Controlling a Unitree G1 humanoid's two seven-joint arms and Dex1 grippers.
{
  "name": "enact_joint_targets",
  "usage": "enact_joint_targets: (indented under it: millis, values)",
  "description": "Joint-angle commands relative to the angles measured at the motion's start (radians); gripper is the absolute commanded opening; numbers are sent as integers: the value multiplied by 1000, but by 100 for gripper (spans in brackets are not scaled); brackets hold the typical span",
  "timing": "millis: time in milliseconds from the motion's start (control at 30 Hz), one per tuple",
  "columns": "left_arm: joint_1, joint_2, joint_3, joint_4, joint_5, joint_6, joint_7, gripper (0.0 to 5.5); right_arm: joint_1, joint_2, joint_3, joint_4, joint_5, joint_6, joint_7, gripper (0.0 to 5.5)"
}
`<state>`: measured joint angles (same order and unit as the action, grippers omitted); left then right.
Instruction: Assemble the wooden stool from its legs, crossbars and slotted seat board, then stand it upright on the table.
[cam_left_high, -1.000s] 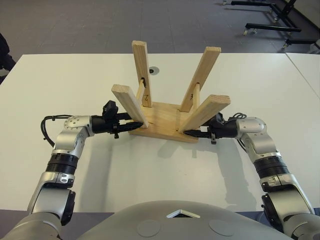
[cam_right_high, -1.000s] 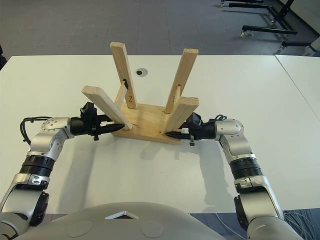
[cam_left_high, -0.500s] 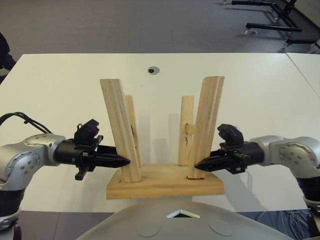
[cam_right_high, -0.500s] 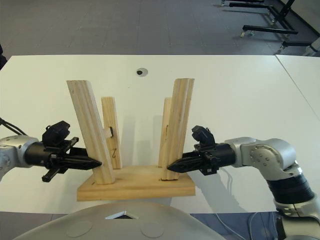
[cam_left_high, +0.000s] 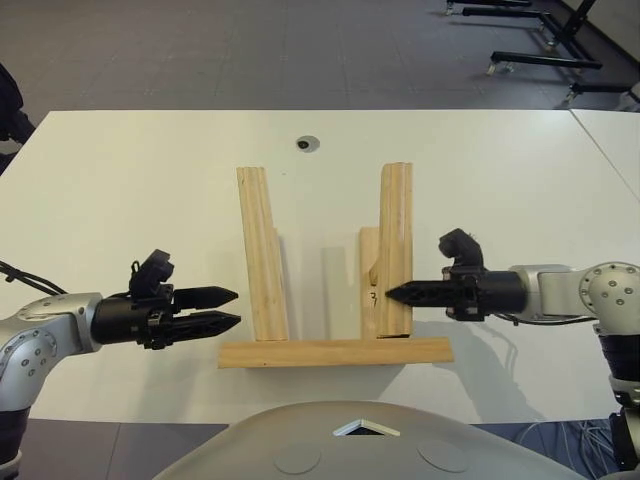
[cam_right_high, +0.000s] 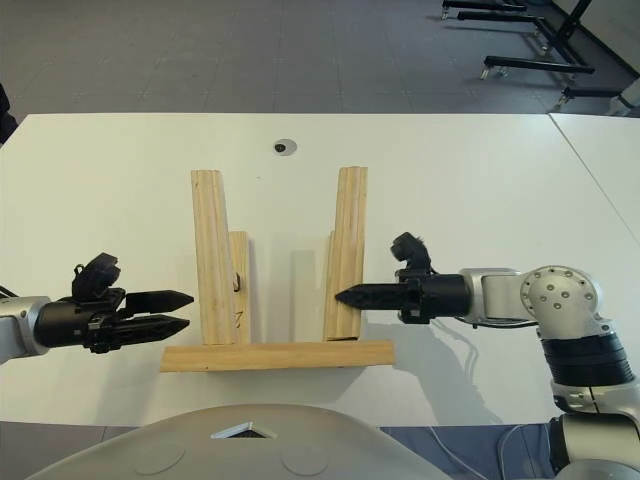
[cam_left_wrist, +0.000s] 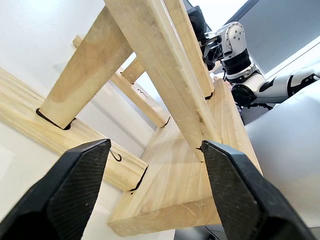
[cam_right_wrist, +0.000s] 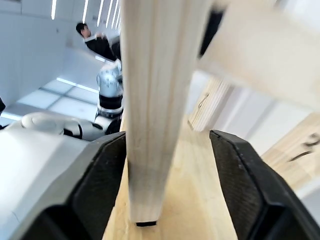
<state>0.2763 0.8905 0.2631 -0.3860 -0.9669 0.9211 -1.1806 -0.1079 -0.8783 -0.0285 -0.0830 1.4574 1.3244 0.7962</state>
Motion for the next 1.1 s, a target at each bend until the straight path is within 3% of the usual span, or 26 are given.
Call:
enact_joint_targets:
  millis: [33, 133, 233, 400, 533, 767, 933, 1100]
  values:
    - [108, 27, 147, 44, 87, -129, -55, 393, 102, -129, -93, 2, -151, -83, 177, 355]
    - [217, 25, 221, 49, 198, -265, -89, 399, 155, -209, -154, 23, -206, -114, 359, 355]
    - [279, 13, 206, 63, 332, -406, -87, 399, 222, -233, -169, -11, -311, -222, 474, 355]
    - [322, -45, -26, 25, 650, -760, -34, 399, 281, -111, 16, -21, -843, -950, 571, 355]
    - [275, -87, -137, 19, 754, -881, 16, 399, 284, -13, 80, 17, -998, -1248, 589, 355]
    - [261, -138, -250, -21, 779, -915, 85, 399, 347, 22, 131, 85, -1093, -1426, 632, 355]
    - [310, -127, -257, -46, 773, -923, 109, 399, 285, 6, 109, 322, -1181, -1572, 625, 355]
    - [317, -123, -246, -62, 762, -921, 121, 399, 305, 3, 110, 347, -1138, -1588, 686, 355]
